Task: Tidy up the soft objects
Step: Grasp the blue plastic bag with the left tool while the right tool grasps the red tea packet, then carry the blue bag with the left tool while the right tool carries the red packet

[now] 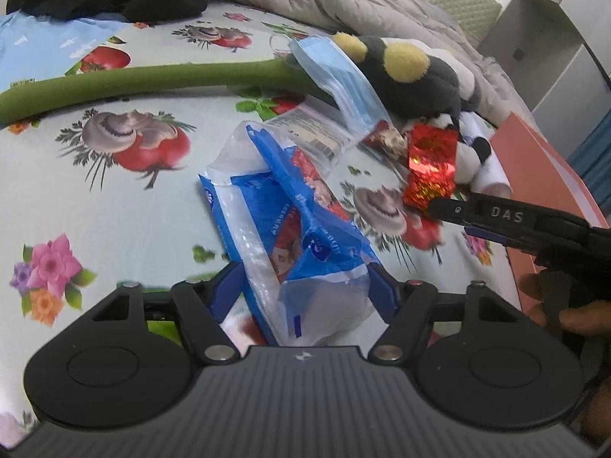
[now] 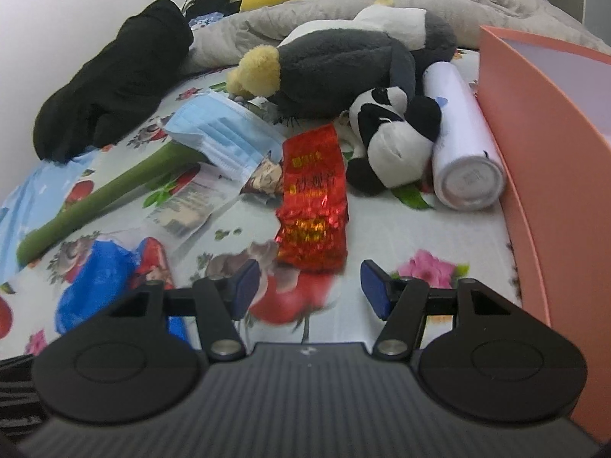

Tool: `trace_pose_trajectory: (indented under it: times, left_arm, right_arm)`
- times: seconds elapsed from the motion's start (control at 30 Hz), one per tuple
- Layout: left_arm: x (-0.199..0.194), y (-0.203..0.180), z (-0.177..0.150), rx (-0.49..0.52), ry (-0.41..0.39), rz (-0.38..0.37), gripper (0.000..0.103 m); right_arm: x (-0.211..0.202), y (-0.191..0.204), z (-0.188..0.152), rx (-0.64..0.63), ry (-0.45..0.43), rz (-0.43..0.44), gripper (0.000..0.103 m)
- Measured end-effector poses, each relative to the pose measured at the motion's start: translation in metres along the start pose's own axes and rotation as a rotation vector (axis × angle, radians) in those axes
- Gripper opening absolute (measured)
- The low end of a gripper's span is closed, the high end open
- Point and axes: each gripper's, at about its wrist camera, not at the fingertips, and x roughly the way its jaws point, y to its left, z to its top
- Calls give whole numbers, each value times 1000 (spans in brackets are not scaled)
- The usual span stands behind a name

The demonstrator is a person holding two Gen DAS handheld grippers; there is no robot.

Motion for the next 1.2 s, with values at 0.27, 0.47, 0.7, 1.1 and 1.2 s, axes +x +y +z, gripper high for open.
trace_pose_trajectory:
  times: [0.27, 0.47, 0.7, 1.1, 1.2]
  left_arm:
    - [5, 4, 7, -15, -12, 7, 55]
    - [4, 9, 8, -47, -17, -7, 34]
    - [-6, 9, 4, -40, -26, -7, 28]
    - [-45, 1, -13, -6, -64, -13, 27]
    - [-54, -2, -18, 4, -71, -24, 27]
  right_arm:
    - [36, -3, 14, -8, 0, -14, 73]
    - [50, 4, 19, -44, -14, 11, 56]
    - [43, 11, 20, -66, -15, 19, 53]
    - [-12, 15, -9, -73, -9, 28, 53]
    - [-27, 13, -23, -63, 4, 25, 53]
